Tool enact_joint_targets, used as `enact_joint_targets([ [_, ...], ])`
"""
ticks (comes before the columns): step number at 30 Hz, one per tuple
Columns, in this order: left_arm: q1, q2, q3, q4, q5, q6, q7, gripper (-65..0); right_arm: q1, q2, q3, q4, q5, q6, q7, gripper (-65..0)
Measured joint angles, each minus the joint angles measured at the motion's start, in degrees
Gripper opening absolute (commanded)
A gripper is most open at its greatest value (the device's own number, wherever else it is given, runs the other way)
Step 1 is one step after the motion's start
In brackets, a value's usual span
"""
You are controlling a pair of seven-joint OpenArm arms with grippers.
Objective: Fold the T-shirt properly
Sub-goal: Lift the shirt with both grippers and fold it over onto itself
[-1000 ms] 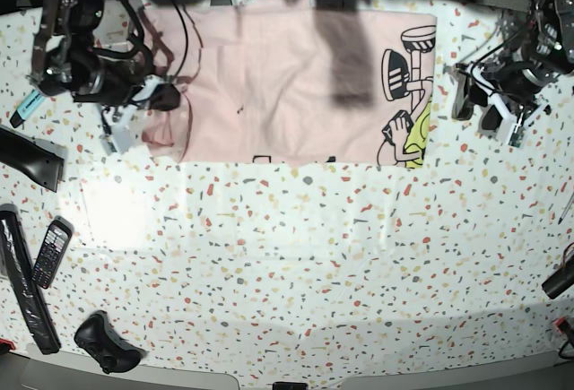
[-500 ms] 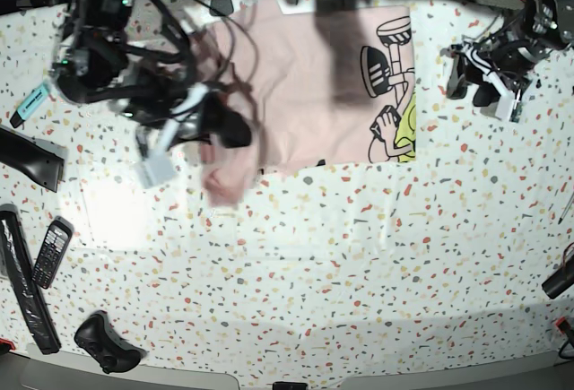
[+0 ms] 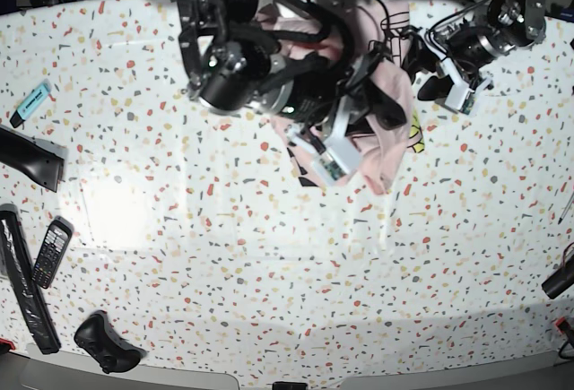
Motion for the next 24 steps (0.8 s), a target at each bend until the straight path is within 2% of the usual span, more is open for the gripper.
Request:
enact_joint_targets([
  [7, 0.1, 1.3, 0.0, 0.0, 0.2, 0.0, -1.3, -35.0, 0.0, 0.0, -7.9, -4.2, -1.8, -2.5, 6.5, -65.0],
  [9, 0.1, 2.5, 0.1, 0.0, 0.2, 0.0, -1.4, -35.0, 0.0, 0.0, -9.2, -6.6, -2.7, -2.8, 9.4, -65.0],
  [13, -0.1, 2.8, 0.4, -0.1, -0.1, 0.0, -1.0, -35.0, 0.3, 0.2, -9.8, -10.4, -3.7, -3.1, 13.8, -64.8],
  [15, 0.0, 2.8, 0.3, -0.3, -1.0, 0.0, -1.2, -35.0, 1.2, 0.2, -9.9, -11.8, -3.3, -2.9, 14.1, -53.0],
  [17, 0.0, 2.8, 0.3, -0.4, -1.1, 0.0, -1.4, -35.0, 1.9, 0.3, -9.9, -12.5, -1.6, -3.0, 13.6, -44.5],
  [18, 0.0, 2.8, 0.3, -0.4, -1.1, 0.0, -1.4, -35.0, 2.0, 0.5, -10.0, -12.5, -0.1, -2.9, 13.3, -43.1],
  [20, -0.2, 2.8, 0.3, -0.4, -1.1, 0.0, -1.4, -35.0, 2.0, 0.8, -10.4, -12.8, 3.6, -1.3, 13.0, -43.1],
  [22, -0.6, 2.7, 0.2, -0.3, 0.1, -0.3, -1.0, -35.0, 2.3, 0.7, -10.6, -12.9, 11.2, 1.8, 14.1, -43.1],
  [24, -1.1, 2.6, -0.2, -0.3, 0.2, -0.5, 0.2, -35.0, 3.4, -0.1, -10.9, -12.6, 16.6, 2.5, 14.1, -43.1],
])
